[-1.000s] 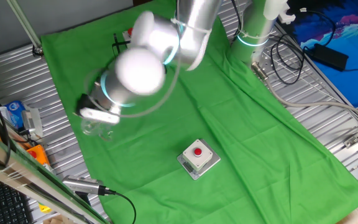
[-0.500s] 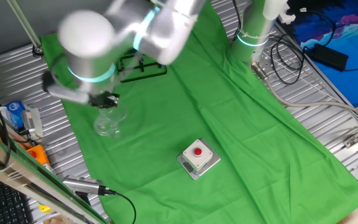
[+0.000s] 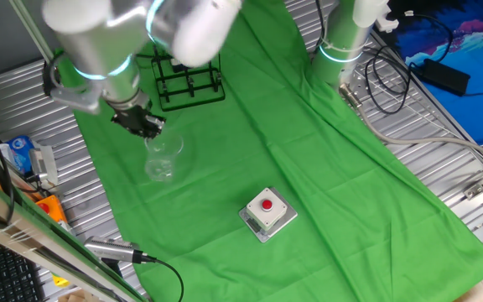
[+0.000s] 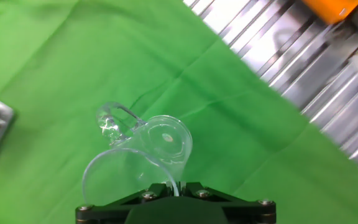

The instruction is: Take the cup off the cup rack

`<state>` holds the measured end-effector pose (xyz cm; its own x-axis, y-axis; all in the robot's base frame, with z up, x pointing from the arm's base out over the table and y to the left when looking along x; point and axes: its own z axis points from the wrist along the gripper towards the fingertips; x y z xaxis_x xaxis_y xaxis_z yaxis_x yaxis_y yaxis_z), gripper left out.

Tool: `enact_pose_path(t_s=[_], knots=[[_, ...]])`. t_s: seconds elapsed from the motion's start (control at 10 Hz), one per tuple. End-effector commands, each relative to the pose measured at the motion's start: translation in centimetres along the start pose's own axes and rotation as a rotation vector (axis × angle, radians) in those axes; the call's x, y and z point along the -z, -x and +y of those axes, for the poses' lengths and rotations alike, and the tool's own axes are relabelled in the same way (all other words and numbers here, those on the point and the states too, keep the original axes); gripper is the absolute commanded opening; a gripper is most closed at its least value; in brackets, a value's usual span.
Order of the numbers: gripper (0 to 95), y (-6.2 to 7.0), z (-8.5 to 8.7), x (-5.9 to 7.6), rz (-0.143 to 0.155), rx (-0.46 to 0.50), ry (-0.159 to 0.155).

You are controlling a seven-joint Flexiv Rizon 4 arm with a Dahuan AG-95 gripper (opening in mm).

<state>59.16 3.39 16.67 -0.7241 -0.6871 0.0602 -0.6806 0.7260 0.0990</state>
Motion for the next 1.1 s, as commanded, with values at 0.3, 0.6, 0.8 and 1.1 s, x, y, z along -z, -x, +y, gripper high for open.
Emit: enact_pose_path(t_s=[0.3, 0.6, 0.8, 1.1], knots=[[0.0, -0.60, 0.31, -0.13, 0.057, -0.076, 0.103], [0.0, -0.59, 0.30, -0.14, 0.048, -0.082, 0.100], [0.0, -0.59, 0.31, -0.15, 0.050, -0.078, 0.098], [0.0, -0.63, 0.32, -0.20, 0.053, -0.079, 0.097]])
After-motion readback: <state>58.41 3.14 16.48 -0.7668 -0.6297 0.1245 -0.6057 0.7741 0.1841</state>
